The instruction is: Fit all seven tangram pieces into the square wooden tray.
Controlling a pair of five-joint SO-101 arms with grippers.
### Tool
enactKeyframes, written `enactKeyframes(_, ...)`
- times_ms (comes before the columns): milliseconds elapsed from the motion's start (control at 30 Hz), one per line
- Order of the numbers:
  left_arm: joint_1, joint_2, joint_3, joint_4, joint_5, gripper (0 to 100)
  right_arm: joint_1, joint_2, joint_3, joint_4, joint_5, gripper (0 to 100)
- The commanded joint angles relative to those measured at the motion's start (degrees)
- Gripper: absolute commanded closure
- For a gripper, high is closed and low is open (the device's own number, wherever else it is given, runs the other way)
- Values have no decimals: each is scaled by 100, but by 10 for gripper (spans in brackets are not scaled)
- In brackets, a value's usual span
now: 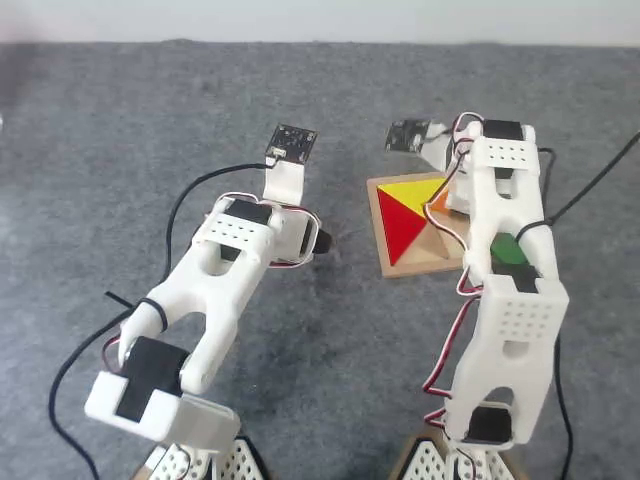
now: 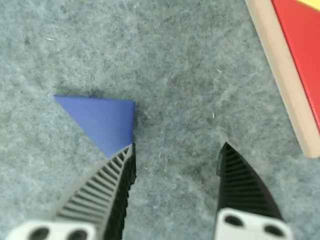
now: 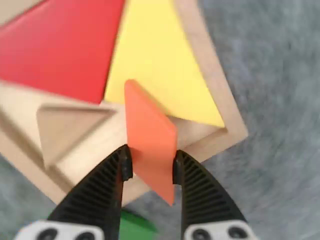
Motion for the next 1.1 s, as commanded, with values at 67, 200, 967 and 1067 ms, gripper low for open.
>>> enactKeyframes(67, 44, -308, -31, -97, -9, 742, 101, -110, -237, 66, -2145, 991)
enactKeyframes(200, 44, -308, -31, -97, -9, 742, 127, -127, -237, 66, -2462, 991)
enactKeyframes(967, 44, -316, -31, -97, -9, 742, 251, -101, -255, 919, -6101, 991)
enactKeyframes(1067, 44, -316, -31, -97, -9, 742, 251, -110, -264, 919, -6479, 991)
